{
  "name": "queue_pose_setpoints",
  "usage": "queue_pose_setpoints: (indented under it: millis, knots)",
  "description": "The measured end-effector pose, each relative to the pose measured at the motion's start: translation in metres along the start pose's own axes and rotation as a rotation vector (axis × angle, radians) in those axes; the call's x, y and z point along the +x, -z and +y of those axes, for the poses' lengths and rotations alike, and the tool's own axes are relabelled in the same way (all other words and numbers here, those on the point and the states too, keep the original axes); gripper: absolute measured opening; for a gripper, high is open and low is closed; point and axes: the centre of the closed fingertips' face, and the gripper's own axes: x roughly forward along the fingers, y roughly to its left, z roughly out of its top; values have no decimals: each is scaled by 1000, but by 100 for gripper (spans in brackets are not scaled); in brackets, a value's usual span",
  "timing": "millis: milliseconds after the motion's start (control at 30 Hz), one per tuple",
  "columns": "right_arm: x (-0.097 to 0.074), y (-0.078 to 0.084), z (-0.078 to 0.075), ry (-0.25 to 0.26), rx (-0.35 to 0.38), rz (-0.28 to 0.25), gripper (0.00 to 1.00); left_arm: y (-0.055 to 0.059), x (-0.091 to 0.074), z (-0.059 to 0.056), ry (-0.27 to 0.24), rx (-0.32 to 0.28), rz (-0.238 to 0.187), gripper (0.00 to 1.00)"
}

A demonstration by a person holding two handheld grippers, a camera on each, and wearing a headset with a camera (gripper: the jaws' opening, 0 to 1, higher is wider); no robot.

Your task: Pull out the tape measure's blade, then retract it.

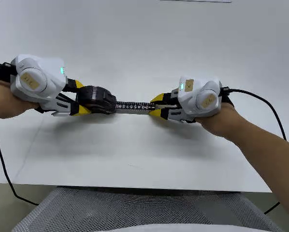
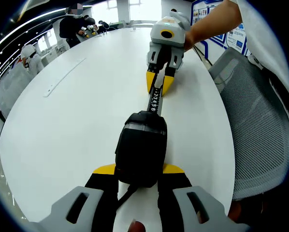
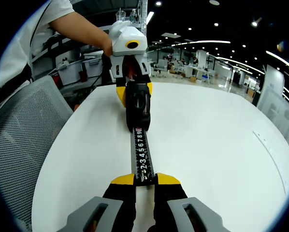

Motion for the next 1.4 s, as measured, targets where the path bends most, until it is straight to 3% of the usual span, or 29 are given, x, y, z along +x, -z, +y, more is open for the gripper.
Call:
queue_pose_setpoints:
  millis: [300,1400]
  knots:
    - [-4,-2,-3,-1,-13,5,9,1,-1,0,-2,-6,-1,26]
    - [-47,34,-9,11,9,84,9,-1,-1,-1,-2,-12,-4,26]
